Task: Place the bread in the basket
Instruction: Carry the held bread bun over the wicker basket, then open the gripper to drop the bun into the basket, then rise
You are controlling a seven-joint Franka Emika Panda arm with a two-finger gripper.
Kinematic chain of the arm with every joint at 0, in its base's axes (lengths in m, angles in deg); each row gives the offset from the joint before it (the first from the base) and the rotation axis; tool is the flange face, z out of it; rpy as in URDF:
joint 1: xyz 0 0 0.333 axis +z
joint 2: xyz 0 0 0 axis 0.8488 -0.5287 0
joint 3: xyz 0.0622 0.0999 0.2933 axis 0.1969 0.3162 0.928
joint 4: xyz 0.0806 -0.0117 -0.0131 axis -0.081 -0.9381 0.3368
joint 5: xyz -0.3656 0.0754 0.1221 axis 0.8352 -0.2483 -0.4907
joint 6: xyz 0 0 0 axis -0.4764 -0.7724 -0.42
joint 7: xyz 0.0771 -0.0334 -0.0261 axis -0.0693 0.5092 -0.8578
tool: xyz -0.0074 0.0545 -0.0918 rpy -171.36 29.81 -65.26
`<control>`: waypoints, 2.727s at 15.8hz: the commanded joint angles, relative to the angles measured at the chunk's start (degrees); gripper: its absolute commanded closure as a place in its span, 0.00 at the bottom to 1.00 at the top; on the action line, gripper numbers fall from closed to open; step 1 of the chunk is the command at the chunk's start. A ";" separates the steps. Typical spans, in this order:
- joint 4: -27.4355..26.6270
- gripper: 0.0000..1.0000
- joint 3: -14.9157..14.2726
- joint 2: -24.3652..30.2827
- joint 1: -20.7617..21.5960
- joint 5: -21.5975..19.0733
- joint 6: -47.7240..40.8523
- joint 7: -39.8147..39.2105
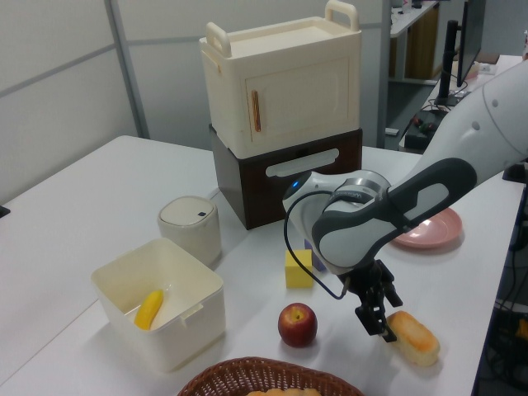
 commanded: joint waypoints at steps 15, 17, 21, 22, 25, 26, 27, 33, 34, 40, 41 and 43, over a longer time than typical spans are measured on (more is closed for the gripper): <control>16.28 1.00 0.47 -0.94 1.05 -1.14 -7.22 1.49; 21.56 1.00 0.47 -0.94 2.11 -5.59 -9.08 2.54; 26.76 1.00 0.47 -1.02 3.69 -13.43 -8.38 7.71; 27.47 1.00 0.82 -1.11 5.08 -15.10 -8.20 9.73; 28.27 0.87 4.33 -1.29 7.20 -15.64 -7.94 14.22; 28.35 0.74 5.82 -1.38 7.73 -15.73 -7.77 16.15; 28.53 0.61 7.23 -1.55 8.26 -15.73 -7.59 17.65; 30.10 0.00 9.53 -1.55 8.44 -15.21 -6.62 20.83; 31.07 0.00 9.44 -1.55 7.92 -15.12 -6.71 20.57; 35.90 0.00 8.56 -1.38 -2.08 -10.38 -7.24 9.95; 36.09 0.00 8.56 -1.11 -4.11 -9.59 -7.24 8.45; 36.17 0.00 8.47 -1.03 -7.54 -7.66 -7.24 5.55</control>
